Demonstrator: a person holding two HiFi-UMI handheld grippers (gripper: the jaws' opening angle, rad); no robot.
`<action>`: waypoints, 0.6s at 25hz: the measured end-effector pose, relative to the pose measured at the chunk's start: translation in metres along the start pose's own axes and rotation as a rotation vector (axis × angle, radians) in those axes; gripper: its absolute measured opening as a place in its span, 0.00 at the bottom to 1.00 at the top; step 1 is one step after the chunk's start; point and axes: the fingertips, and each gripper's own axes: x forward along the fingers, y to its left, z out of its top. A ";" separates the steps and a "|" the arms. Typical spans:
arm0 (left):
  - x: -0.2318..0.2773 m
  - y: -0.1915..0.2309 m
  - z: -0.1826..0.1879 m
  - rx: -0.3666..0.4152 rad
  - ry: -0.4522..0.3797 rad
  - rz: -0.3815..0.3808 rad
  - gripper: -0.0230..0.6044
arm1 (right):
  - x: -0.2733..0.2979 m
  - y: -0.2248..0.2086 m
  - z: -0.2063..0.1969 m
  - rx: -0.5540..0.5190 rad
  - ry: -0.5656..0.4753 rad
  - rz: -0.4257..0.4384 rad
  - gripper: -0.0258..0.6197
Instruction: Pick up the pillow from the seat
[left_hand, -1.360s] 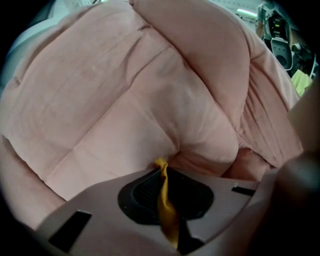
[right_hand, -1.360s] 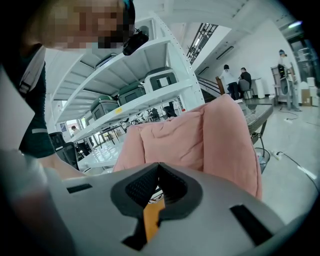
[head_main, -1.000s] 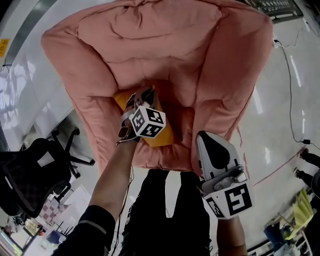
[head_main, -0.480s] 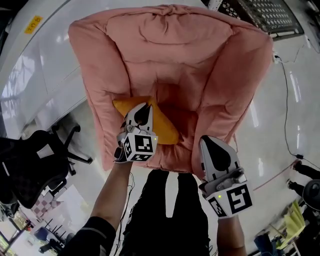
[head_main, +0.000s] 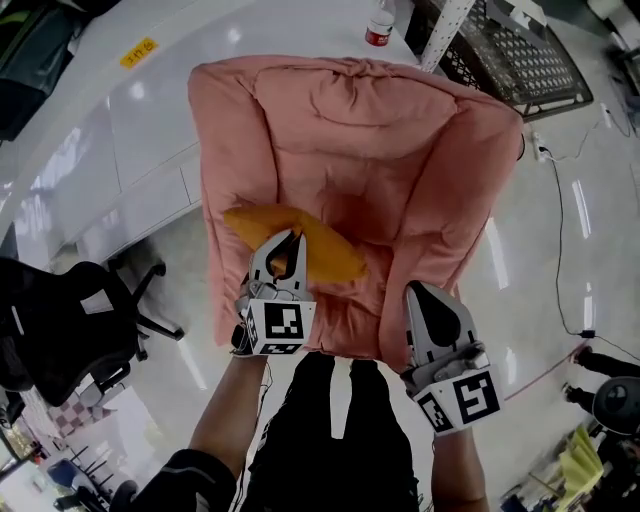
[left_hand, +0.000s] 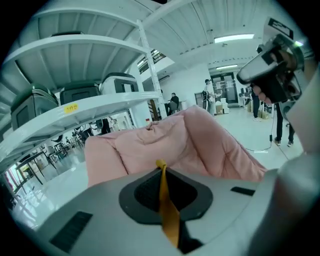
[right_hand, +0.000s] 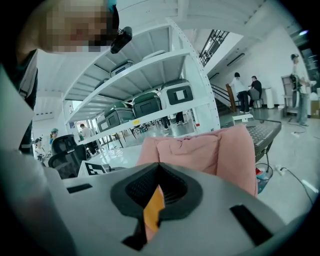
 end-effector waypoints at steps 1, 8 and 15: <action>-0.007 0.004 0.009 -0.001 -0.010 0.008 0.07 | -0.004 0.001 0.007 -0.003 -0.008 -0.002 0.04; -0.063 0.032 0.079 0.034 -0.085 0.066 0.07 | -0.029 0.016 0.058 -0.033 -0.065 -0.001 0.04; -0.122 0.060 0.152 0.018 -0.143 0.121 0.06 | -0.055 0.032 0.117 -0.075 -0.135 0.011 0.04</action>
